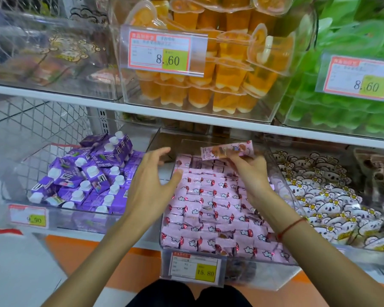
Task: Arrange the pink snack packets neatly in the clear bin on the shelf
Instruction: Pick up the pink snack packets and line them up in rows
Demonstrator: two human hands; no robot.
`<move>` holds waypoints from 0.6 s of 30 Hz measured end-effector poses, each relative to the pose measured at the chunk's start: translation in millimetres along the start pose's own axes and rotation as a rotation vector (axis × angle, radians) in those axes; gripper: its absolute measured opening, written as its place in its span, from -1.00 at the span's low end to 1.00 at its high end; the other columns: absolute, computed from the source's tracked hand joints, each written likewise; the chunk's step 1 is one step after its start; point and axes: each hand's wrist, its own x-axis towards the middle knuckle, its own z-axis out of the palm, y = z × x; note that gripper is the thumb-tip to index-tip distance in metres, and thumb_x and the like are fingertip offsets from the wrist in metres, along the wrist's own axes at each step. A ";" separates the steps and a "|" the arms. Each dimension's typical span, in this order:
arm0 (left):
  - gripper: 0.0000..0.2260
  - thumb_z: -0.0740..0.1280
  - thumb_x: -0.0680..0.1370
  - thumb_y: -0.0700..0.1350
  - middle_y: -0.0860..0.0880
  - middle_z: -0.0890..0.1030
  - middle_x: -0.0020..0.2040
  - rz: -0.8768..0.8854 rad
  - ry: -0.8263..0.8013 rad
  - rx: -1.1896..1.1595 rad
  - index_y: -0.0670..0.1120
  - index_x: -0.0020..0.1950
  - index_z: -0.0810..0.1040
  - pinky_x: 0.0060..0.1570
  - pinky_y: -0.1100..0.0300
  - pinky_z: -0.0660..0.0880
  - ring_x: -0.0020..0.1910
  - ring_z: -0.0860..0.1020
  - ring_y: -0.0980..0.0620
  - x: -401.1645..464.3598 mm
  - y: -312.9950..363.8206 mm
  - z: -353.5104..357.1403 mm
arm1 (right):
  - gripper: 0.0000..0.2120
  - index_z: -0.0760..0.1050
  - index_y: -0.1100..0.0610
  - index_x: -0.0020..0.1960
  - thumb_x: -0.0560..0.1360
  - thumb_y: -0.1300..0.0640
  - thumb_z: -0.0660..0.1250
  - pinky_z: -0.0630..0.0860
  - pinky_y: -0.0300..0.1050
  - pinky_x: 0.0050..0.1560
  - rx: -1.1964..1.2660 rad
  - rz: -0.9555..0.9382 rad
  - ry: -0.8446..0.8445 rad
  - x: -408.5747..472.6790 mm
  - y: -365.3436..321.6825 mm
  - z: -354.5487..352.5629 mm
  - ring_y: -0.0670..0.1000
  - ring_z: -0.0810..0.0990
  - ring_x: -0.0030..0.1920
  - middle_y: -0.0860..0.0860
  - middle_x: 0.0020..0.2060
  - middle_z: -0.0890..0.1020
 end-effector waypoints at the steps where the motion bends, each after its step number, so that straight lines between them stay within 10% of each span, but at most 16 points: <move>1: -0.61 0.36 0.52 -0.04 0.09 0.44 0.17 -0.041 -0.016 0.026 0.04 0.33 0.40 0.11 0.10 0.44 0.14 0.47 0.10 -3.6 -3.7 -0.6 | -0.79 0.51 0.18 0.04 0.45 0.16 0.44 0.54 -0.06 0.10 -0.084 -0.076 0.022 6.3 0.2 3.5 0.03 0.63 -0.01 0.07 -0.05 0.65; 7: -0.80 0.28 0.56 -0.04 0.19 0.56 -0.01 -0.194 -0.028 -0.057 0.16 0.17 0.50 -0.07 0.21 0.40 -0.05 0.52 0.25 -18.6 -18.5 9.2 | -0.60 0.26 0.20 0.25 0.50 0.20 0.36 0.48 -0.35 -0.36 -0.518 -0.414 -0.106 28.6 9.2 28.2 0.01 0.57 -0.18 -0.02 -0.01 0.53; 13: -0.80 0.27 0.57 -0.05 0.13 0.60 0.03 -0.200 -0.004 -0.110 0.25 0.11 0.47 0.07 0.07 0.48 0.01 0.55 0.16 -21.4 -20.9 13.6 | -0.84 0.46 0.10 0.01 0.48 0.09 0.38 0.52 -0.11 -0.24 -1.121 -0.741 -0.311 44.0 21.2 41.2 -0.02 0.50 -0.20 0.01 -0.05 0.54; 18: -0.81 0.26 0.57 -0.03 0.24 0.55 -0.02 -0.172 -0.023 -0.102 0.27 0.07 0.44 -0.10 0.28 0.40 -0.07 0.48 0.40 -20.2 -19.5 12.9 | -0.71 0.59 0.02 0.16 0.59 0.01 0.15 0.32 -0.17 -0.09 -1.247 -0.601 -0.356 50.5 46.6 43.2 0.13 0.49 0.06 0.10 0.10 0.53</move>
